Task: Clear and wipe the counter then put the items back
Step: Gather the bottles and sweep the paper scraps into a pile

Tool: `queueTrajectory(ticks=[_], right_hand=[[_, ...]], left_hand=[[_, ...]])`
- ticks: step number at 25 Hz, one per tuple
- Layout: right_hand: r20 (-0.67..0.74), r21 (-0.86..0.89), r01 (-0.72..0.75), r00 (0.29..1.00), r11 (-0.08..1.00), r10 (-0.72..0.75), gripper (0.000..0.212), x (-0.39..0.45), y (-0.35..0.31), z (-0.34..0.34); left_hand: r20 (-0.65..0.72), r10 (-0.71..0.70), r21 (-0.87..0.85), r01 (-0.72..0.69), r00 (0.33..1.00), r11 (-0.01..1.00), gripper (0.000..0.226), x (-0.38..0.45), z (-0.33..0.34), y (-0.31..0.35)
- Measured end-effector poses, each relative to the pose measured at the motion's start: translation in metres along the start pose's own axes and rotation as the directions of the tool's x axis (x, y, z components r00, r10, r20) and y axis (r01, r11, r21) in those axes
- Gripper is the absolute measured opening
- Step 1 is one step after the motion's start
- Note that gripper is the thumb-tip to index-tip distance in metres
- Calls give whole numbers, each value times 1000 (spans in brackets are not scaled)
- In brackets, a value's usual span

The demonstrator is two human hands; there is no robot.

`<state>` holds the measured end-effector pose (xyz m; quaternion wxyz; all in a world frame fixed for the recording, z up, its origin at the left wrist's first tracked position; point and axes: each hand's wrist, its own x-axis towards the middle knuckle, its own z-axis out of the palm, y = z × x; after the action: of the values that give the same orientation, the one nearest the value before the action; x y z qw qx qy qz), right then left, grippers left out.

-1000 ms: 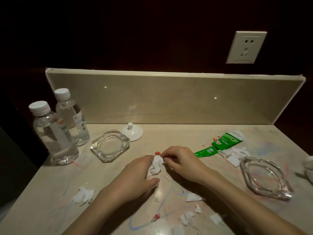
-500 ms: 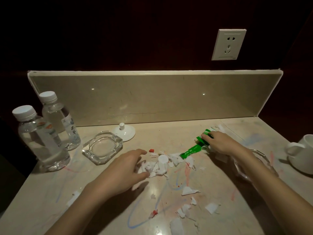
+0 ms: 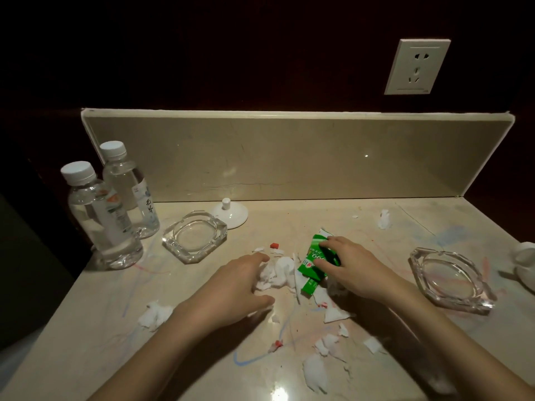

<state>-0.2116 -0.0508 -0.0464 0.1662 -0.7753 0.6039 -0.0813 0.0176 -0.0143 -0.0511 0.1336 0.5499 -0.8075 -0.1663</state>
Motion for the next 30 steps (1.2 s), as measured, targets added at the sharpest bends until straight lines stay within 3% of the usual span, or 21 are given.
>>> queueTrajectory(ticks=[5,9,14,20,23,26,30], right_hand=[[45,54,167,984,984,-170,53,-15,-9,0],[89,73,167,981,983,-173,78,-22,15,-31],[384,34,150,911,988,-151,105,-44,37,-40],[285,217,240,911,946,-296,123,-40,23,-11],[269,189,242,919,952,-288,123,-31,30,-20],[284,27,217,934,976,-216,115,-22,48,-48],[435,-43,264,873,963,-220,125,-12,54,-51]], left_hand=[[9,-7,-67,8,1000,998,79,9,8,20],[91,-48,-82,55,995,995,96,10,2,24],[121,-75,-83,85,990,993,105,7,9,46],[44,-111,-69,114,993,991,110,9,27,73],[27,-134,-22,134,991,991,107,9,31,70],[-28,-152,27,152,988,988,96,12,28,59],[-47,-133,31,134,990,990,77,19,19,50]])
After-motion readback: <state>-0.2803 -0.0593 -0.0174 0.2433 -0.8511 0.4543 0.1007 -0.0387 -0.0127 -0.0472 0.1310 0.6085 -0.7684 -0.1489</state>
